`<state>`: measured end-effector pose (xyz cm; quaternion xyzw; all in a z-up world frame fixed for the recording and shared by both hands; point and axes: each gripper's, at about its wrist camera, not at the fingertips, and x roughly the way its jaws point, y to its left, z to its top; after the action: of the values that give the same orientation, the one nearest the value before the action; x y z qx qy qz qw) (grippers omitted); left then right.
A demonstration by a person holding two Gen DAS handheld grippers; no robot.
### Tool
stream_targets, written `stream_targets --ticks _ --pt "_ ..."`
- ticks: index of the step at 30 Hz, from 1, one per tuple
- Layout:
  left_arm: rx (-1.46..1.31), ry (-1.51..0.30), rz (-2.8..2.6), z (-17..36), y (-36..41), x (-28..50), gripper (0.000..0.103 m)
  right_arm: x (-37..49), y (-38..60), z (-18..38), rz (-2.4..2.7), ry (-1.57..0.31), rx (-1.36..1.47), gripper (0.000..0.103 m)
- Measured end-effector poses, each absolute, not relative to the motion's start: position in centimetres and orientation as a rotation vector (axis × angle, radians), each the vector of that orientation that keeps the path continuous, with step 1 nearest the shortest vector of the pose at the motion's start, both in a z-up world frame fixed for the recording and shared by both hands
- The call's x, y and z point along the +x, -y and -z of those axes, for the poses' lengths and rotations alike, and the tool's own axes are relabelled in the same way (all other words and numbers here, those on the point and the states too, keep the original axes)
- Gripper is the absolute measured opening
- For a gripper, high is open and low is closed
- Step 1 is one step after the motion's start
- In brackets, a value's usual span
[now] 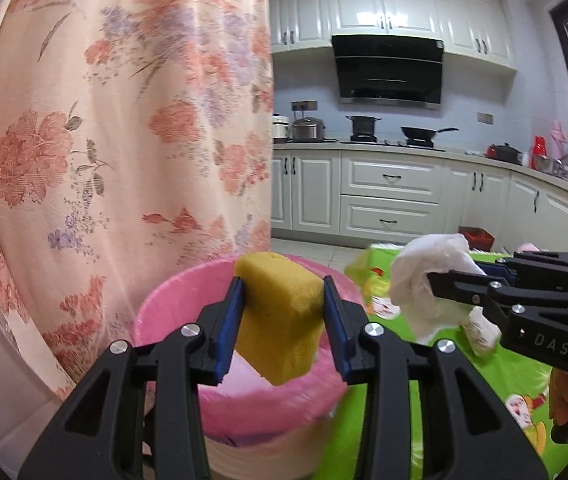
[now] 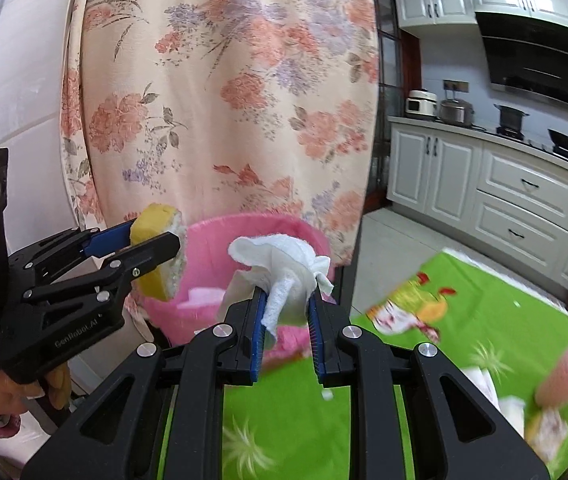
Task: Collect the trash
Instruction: 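Carry the sponge and tissue over the pink bin and open both tools, then move both tools back over the table toward the wrapped items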
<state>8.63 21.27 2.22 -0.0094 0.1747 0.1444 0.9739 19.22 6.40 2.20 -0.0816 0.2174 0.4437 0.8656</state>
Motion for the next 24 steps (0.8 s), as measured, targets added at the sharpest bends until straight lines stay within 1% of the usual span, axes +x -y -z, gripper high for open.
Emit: stream_targets --ticks 4,9,11,12,13,14,15,16,17,18,21,23,24 --pt "-0.049 -0.360 -0.317 -2.4 -24.6 10.0 0.039 21.1 -8.8 -2.4 -0.955 -0.460 -0.173 0.020" --pt "-0.039 -0.376 -0.337 -2.1 -27.1 11.8 0.040 23.4 -11.7 -1.9 -0.981 -0.481 -0.177 0.021" --pt "-0.049 -0.389 -0.356 -1.8 -28.0 12.6 0.043 24.3 -13.1 -1.6 -0.987 -0.489 -0.181 0.023" --pt "-0.059 -0.397 -0.381 -1.6 -28.7 13.0 0.051 24.7 -13.6 -1.5 -0.993 -0.496 -0.184 0.026" --pt "-0.068 -0.397 -0.396 -1.6 -29.0 13.1 0.061 25.0 -14.0 -1.4 -0.996 -0.499 -0.187 0.029" --pt "-0.082 -0.390 -0.413 -1.6 -29.5 13.1 0.064 25.3 -14.4 -1.2 -0.993 -0.497 -0.194 0.031" --pt "-0.094 -0.382 -0.429 -1.7 -29.9 13.1 0.067 25.5 -14.6 -1.1 -0.986 -0.497 -0.202 0.038" --pt "-0.099 -0.376 -0.440 -1.8 -30.2 12.9 0.071 25.7 -14.6 -1.1 -0.986 -0.500 -0.198 0.049" --pt "-0.100 -0.367 -0.453 -1.9 -30.4 12.7 0.073 25.8 -14.3 -1.1 -0.988 -0.498 -0.179 0.054" --pt "-0.099 -0.360 -0.466 -2.0 -30.5 12.5 0.077 25.8 -13.8 -1.1 -0.987 -0.495 -0.164 0.058" --pt "-0.108 -0.361 -0.492 -2.0 -30.4 11.7 0.082 25.5 -12.5 -1.2 -0.968 -0.495 -0.147 0.058" --pt "-0.124 -0.363 -0.504 -1.8 -30.0 11.0 0.088 25.2 -11.3 -1.2 -0.961 -0.499 -0.119 0.058" --pt "-0.137 -0.364 -0.507 -1.7 -29.8 10.7 0.093 25.0 -10.7 -1.3 -0.956 -0.500 -0.110 0.058"
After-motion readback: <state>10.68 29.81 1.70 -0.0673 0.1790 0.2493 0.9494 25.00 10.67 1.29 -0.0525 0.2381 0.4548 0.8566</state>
